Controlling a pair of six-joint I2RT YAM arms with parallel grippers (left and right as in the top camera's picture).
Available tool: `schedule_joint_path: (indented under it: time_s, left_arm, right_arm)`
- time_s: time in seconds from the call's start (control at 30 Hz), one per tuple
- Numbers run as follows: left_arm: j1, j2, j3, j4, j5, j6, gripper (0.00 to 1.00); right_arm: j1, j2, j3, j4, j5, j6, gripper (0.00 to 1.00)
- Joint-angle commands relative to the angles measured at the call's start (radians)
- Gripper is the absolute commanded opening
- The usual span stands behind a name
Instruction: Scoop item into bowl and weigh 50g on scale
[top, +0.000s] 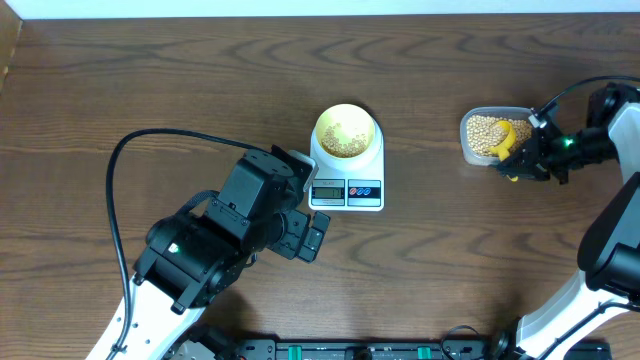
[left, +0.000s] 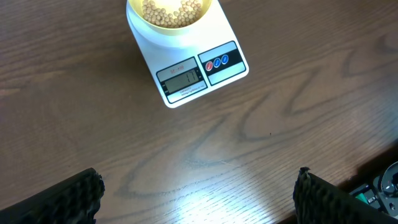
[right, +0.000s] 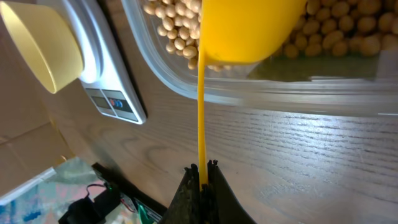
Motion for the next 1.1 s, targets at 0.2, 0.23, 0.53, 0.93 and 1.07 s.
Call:
schedule_joint_path:
  time_s: [0.2, 0.23, 0.53, 0.93, 1.07]
  left_arm:
    - [0.003, 0.004, 0.012, -0.003, -0.002, -0.006, 1.0]
    - [0.003, 0.004, 0.012, -0.002, -0.002, -0.006, 1.0]
    - [0.003, 0.004, 0.012, -0.003, -0.002, -0.006, 1.0]
    - [0.003, 0.004, 0.012, -0.003, -0.002, -0.006, 1.0]
    - [0.003, 0.004, 0.012, -0.003, -0.002, -0.005, 1.0]
  right_arm:
    - [-0.043, 0.009, -0.006, -0.001, -0.13, -0.075, 0.01]
    - [-0.047, 0.009, -0.006, -0.001, -0.13, -0.075, 0.01]
    - [-0.075, 0.009, -0.006, -0.016, -0.231, -0.145, 0.01]
    - [-0.089, 0.009, -0.006, -0.084, -0.35, -0.233, 0.01]
    - [-0.088, 0.009, -0.006, -0.114, -0.457, -0.292, 0.01]
